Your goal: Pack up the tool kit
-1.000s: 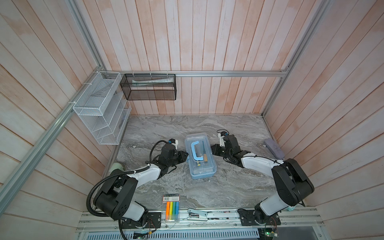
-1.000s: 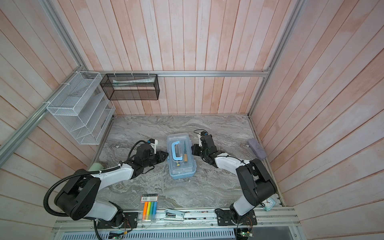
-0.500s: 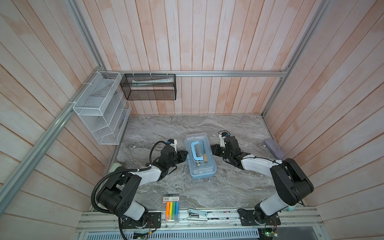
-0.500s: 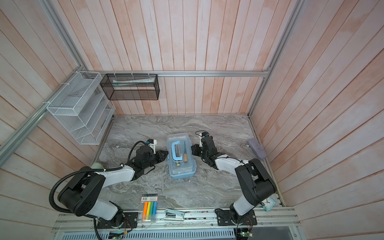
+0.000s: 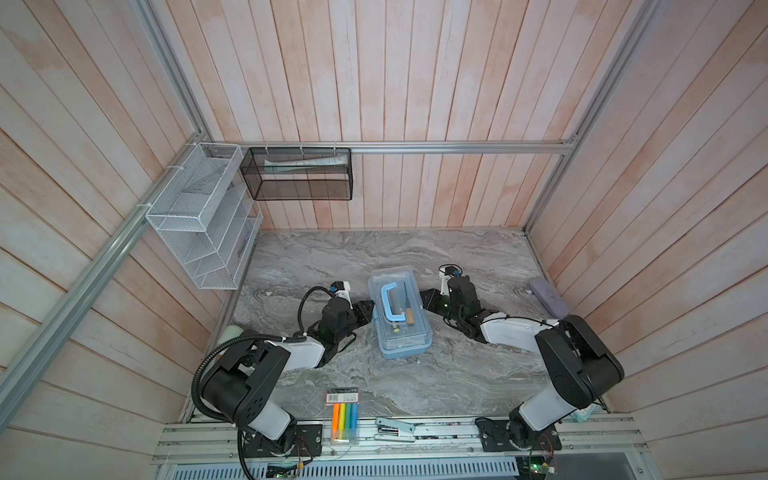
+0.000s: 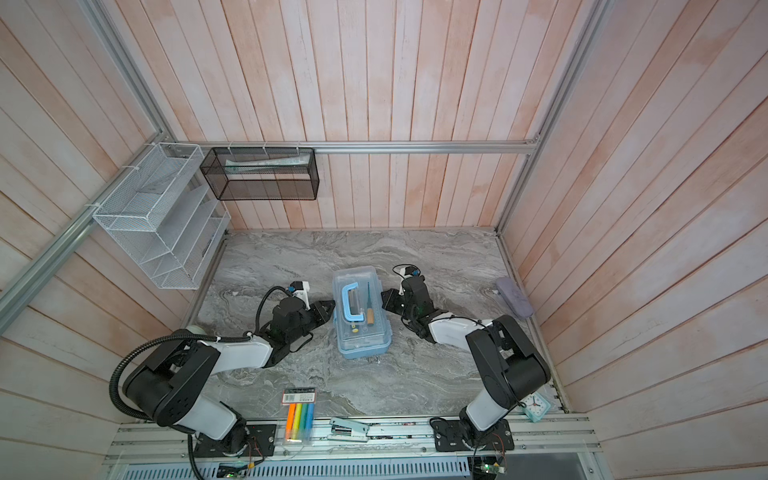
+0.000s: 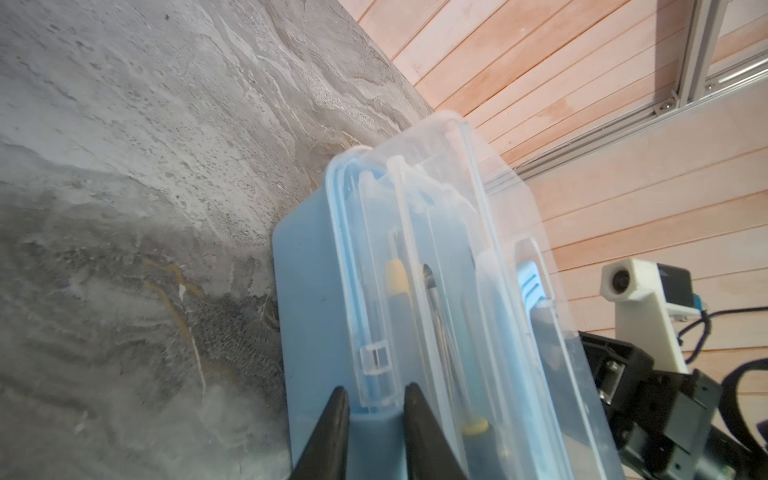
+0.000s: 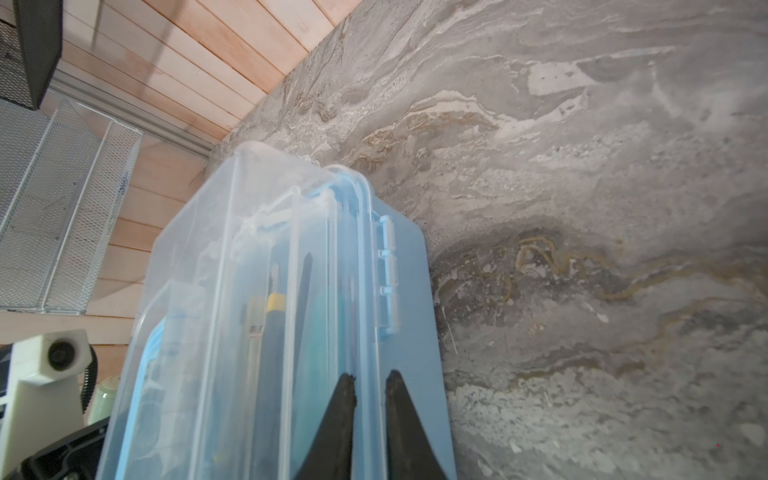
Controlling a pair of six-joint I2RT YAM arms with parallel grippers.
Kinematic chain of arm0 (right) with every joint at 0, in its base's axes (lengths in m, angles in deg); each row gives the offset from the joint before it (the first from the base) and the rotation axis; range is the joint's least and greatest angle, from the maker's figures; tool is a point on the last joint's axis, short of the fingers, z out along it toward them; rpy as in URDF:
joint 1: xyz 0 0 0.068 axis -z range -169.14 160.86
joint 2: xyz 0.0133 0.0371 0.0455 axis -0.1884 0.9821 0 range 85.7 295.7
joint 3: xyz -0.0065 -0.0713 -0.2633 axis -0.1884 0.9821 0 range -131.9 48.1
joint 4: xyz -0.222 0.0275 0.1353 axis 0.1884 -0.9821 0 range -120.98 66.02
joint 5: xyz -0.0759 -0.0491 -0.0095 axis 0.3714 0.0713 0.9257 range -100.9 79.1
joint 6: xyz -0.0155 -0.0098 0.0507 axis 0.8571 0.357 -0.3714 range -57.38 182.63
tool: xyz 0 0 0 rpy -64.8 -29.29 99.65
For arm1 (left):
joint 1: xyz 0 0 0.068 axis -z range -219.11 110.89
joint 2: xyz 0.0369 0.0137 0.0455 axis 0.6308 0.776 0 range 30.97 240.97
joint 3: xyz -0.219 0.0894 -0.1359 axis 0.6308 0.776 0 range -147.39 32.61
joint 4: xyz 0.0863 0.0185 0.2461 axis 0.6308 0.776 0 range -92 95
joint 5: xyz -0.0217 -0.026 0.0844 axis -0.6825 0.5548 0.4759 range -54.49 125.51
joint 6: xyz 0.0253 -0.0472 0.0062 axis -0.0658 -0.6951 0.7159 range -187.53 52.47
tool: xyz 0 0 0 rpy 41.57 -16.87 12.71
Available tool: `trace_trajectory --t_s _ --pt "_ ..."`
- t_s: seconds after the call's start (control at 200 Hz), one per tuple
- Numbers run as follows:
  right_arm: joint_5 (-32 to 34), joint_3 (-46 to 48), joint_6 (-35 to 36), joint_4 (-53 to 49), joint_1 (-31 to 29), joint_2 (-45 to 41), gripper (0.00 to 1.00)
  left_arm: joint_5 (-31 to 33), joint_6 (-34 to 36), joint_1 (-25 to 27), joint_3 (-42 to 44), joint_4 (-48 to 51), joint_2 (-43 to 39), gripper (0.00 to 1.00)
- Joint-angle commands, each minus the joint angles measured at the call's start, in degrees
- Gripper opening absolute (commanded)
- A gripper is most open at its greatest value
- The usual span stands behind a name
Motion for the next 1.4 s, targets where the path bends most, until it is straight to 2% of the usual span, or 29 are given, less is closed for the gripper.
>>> trace_trajectory --t_s 0.0,0.295,0.44,0.845,1.145,1.22,1.395 --pt "-14.1 4.2 -1.6 -7.6 -8.4 5.2 0.16 -7.7 -3.1 5.8 1.7 2.7 1.9 0.26" --pt "-14.4 5.6 -6.1 -3.2 -10.1 5.9 0.16 -2.6 -8.0 7.0 1.4 -1.2 3.6 0.27" --pt "-14.7 6.6 -8.5 0.0 -11.2 7.0 0.16 -1.1 -12.3 8.0 2.6 -9.4 6.1 0.30" --pt "-19.0 14.0 -19.0 20.5 -13.9 10.4 0.16 1.5 -18.9 9.7 5.9 -28.5 11.6 0.36" --pt "-19.3 17.2 -25.3 31.5 -15.4 14.8 0.16 1.9 -21.9 11.7 3.0 -31.0 14.9 0.37" --pt "-18.8 17.1 -25.5 31.2 -15.5 15.2 0.15 2.0 -21.8 12.0 2.7 -31.1 15.7 0.37" --pt "-17.3 16.3 -23.3 26.4 -15.1 13.5 0.16 2.6 -17.8 11.1 1.0 -22.1 12.6 0.38"
